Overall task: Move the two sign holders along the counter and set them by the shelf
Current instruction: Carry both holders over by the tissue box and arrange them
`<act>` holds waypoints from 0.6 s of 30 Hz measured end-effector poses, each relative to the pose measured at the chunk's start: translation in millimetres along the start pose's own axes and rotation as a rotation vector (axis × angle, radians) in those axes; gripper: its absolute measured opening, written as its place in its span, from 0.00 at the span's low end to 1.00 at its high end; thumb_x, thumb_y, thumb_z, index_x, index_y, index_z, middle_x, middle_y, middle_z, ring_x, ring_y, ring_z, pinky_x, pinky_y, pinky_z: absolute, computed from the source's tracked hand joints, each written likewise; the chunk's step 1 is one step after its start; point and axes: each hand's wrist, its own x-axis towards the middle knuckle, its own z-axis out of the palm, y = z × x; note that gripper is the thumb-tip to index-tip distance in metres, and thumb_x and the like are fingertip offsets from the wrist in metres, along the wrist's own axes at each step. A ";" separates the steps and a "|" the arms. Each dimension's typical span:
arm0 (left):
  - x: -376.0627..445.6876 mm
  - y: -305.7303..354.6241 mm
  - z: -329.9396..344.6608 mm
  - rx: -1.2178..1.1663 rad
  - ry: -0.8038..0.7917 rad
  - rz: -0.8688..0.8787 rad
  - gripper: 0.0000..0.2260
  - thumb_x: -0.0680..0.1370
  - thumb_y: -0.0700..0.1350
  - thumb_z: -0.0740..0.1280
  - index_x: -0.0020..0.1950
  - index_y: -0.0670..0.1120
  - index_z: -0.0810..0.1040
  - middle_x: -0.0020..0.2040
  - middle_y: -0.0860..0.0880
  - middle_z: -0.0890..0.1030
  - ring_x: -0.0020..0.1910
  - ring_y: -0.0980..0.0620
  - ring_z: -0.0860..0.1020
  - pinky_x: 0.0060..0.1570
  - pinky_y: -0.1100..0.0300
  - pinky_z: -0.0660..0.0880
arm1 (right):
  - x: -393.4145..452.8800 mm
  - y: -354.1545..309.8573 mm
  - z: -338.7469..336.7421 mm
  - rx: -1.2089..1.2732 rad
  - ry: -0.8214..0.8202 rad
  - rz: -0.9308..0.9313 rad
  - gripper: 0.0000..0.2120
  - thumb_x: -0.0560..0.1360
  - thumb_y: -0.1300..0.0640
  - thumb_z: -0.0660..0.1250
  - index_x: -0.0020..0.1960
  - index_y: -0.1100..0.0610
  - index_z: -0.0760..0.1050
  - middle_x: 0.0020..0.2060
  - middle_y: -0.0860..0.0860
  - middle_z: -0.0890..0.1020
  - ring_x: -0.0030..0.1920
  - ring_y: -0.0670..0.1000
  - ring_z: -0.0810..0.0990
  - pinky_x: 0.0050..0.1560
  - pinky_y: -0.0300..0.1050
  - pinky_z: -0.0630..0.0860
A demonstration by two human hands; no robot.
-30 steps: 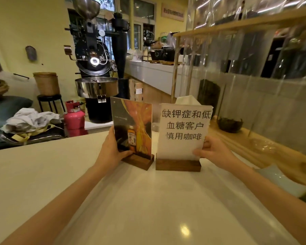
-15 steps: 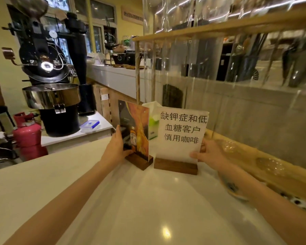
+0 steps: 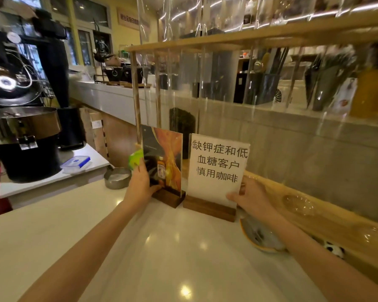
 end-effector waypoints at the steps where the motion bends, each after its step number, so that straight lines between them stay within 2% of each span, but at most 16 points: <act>1: 2.0 2.1 3.4 -0.001 -0.006 0.000 0.43 0.68 0.42 0.74 0.74 0.44 0.50 0.71 0.40 0.65 0.70 0.42 0.66 0.67 0.45 0.68 | 0.2 1.6 -0.8 -0.007 0.009 0.011 0.20 0.68 0.66 0.70 0.60 0.59 0.74 0.58 0.55 0.80 0.54 0.52 0.78 0.51 0.44 0.76; 3: 5.3 6.1 10.4 -0.003 -0.013 0.010 0.44 0.68 0.42 0.74 0.74 0.43 0.48 0.71 0.40 0.65 0.70 0.41 0.66 0.67 0.46 0.67 | 0.1 4.0 -2.5 -0.027 0.031 0.029 0.21 0.69 0.65 0.69 0.61 0.59 0.73 0.59 0.55 0.80 0.54 0.52 0.78 0.49 0.43 0.76; 8: 12.1 19.1 26.6 -0.034 -0.032 0.014 0.44 0.68 0.40 0.74 0.75 0.41 0.48 0.70 0.38 0.65 0.69 0.41 0.65 0.68 0.48 0.64 | -2.8 5.9 -5.9 -0.074 0.085 0.055 0.22 0.70 0.65 0.68 0.63 0.59 0.70 0.61 0.55 0.78 0.60 0.55 0.76 0.49 0.41 0.72; 18: 18.6 26.2 42.3 -0.061 -0.047 0.015 0.39 0.70 0.42 0.72 0.73 0.48 0.52 0.69 0.40 0.66 0.68 0.41 0.67 0.68 0.43 0.66 | -8.4 4.3 -9.3 -0.091 0.118 0.065 0.22 0.71 0.65 0.67 0.63 0.57 0.70 0.62 0.54 0.78 0.60 0.55 0.76 0.48 0.40 0.73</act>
